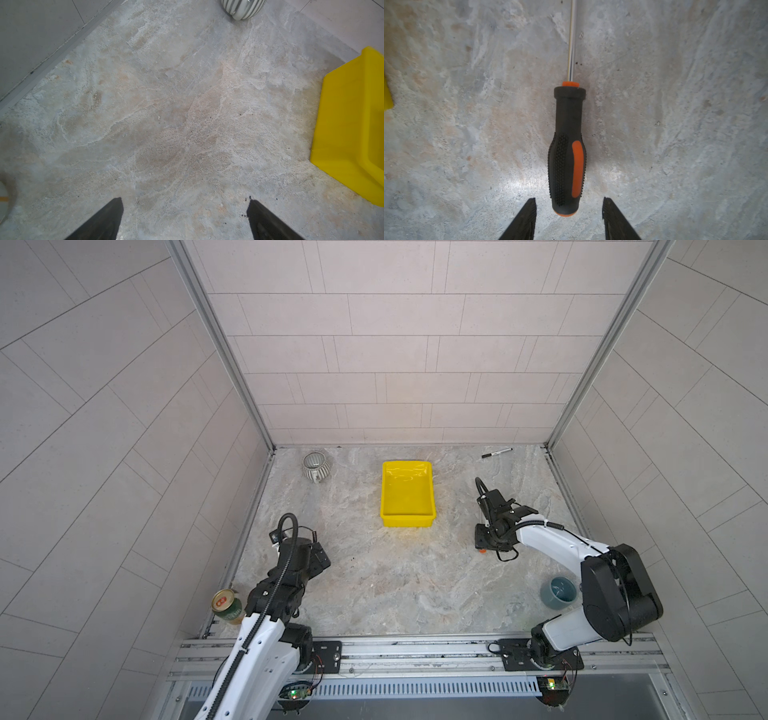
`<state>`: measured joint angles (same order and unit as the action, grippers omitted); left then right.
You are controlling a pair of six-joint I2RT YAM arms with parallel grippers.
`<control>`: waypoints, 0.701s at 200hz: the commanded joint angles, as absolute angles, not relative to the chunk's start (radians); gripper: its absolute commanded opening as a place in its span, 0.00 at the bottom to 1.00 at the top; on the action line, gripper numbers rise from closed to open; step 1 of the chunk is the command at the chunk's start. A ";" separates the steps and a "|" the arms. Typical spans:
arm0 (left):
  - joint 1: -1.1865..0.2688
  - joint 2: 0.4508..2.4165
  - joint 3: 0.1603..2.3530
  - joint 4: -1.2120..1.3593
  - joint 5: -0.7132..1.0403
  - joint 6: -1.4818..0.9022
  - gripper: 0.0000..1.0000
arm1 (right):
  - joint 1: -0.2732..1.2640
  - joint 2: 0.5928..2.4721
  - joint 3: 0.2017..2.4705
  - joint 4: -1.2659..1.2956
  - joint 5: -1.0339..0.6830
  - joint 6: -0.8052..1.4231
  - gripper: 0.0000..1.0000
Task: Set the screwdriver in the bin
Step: 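Lower the right gripper and close it on the screwdriver handle, then lift the screwdriver with the right gripper and carry it over the yellow bin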
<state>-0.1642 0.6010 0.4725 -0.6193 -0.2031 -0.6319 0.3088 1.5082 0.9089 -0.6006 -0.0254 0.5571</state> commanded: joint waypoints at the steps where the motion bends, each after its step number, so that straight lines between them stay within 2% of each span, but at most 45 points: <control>1: -0.162 0.597 0.462 -0.626 -0.211 -0.634 1.00 | 0.311 1.546 0.933 -0.630 -0.008 0.549 0.52; 43: -0.162 0.600 0.460 -0.624 -0.209 -0.634 1.00 | 0.304 1.592 0.958 -0.645 0.028 0.522 0.49; 49: -0.162 0.600 0.460 -0.624 -0.210 -0.634 1.00 | 0.304 1.597 0.960 -0.646 0.028 0.519 0.47; 54: -0.161 0.600 0.460 -0.624 -0.210 -0.634 1.00 | 0.302 1.600 0.962 -0.646 0.028 0.516 0.41; 63: -0.162 0.600 0.460 -0.624 -0.210 -0.634 1.00 | 0.302 1.604 0.965 -0.646 0.030 0.514 0.38; 140: -0.160 0.609 0.462 -0.623 -0.212 -0.635 1.00 | 0.279 1.684 0.996 -0.639 0.041 0.485 0.38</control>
